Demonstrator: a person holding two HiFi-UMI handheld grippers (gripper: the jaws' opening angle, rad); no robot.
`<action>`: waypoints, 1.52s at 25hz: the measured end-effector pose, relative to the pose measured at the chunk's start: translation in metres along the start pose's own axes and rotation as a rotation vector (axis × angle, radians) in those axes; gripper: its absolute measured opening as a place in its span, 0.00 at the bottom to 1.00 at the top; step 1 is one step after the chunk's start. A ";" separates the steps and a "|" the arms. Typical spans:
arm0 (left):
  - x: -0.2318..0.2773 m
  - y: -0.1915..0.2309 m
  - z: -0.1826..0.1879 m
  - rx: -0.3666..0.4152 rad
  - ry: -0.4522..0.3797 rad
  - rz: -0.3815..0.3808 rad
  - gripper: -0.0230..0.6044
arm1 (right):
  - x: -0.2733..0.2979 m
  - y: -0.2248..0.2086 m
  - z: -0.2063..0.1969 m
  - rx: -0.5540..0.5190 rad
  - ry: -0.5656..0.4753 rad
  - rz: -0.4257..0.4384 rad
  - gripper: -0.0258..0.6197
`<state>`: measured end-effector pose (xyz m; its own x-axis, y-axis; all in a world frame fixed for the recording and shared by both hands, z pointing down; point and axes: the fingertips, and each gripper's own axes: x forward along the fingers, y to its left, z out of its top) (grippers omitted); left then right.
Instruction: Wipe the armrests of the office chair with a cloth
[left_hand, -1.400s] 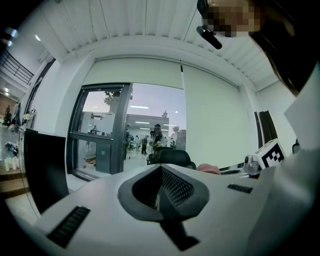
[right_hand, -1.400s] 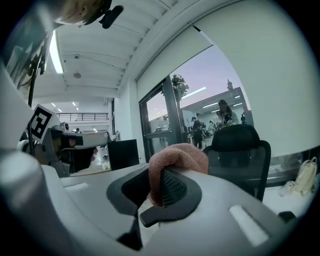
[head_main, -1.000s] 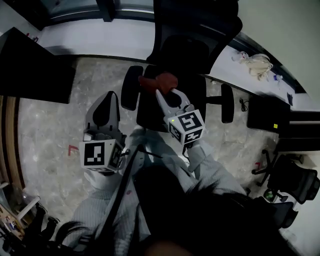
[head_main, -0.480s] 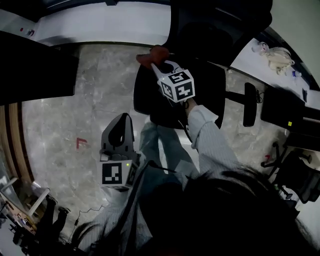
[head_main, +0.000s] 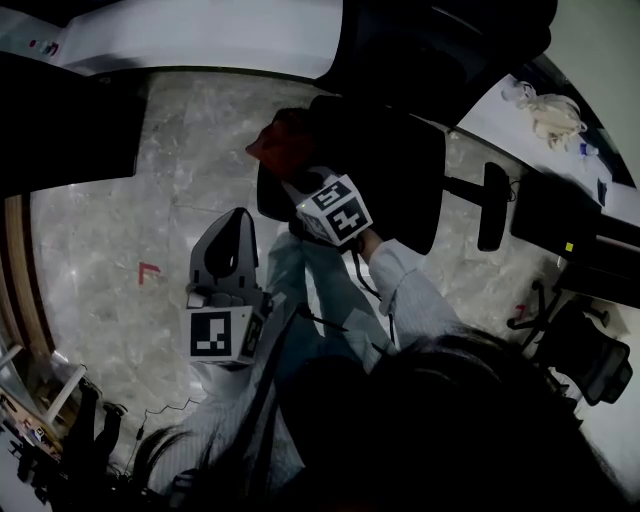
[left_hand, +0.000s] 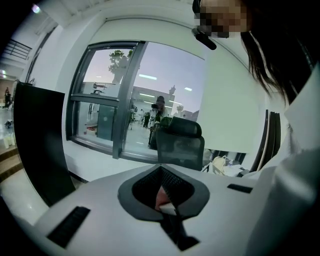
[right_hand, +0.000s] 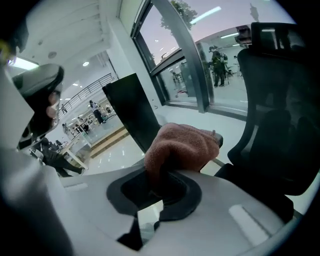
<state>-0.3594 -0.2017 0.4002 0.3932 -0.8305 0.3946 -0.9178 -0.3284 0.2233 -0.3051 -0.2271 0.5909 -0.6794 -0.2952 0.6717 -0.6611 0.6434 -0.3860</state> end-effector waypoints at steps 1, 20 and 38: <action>0.001 -0.002 0.000 0.004 0.001 -0.005 0.04 | -0.005 0.011 -0.009 -0.009 0.010 0.020 0.08; -0.013 0.013 0.013 -0.033 -0.043 0.079 0.04 | 0.007 -0.079 0.037 -0.104 -0.001 -0.144 0.08; -0.029 0.013 0.002 -0.001 -0.017 0.054 0.04 | -0.004 -0.004 -0.005 -0.047 0.072 -0.052 0.08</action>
<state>-0.3827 -0.1822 0.3900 0.3417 -0.8547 0.3908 -0.9377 -0.2823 0.2024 -0.2980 -0.2253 0.5931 -0.6186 -0.2784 0.7347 -0.6783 0.6611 -0.3207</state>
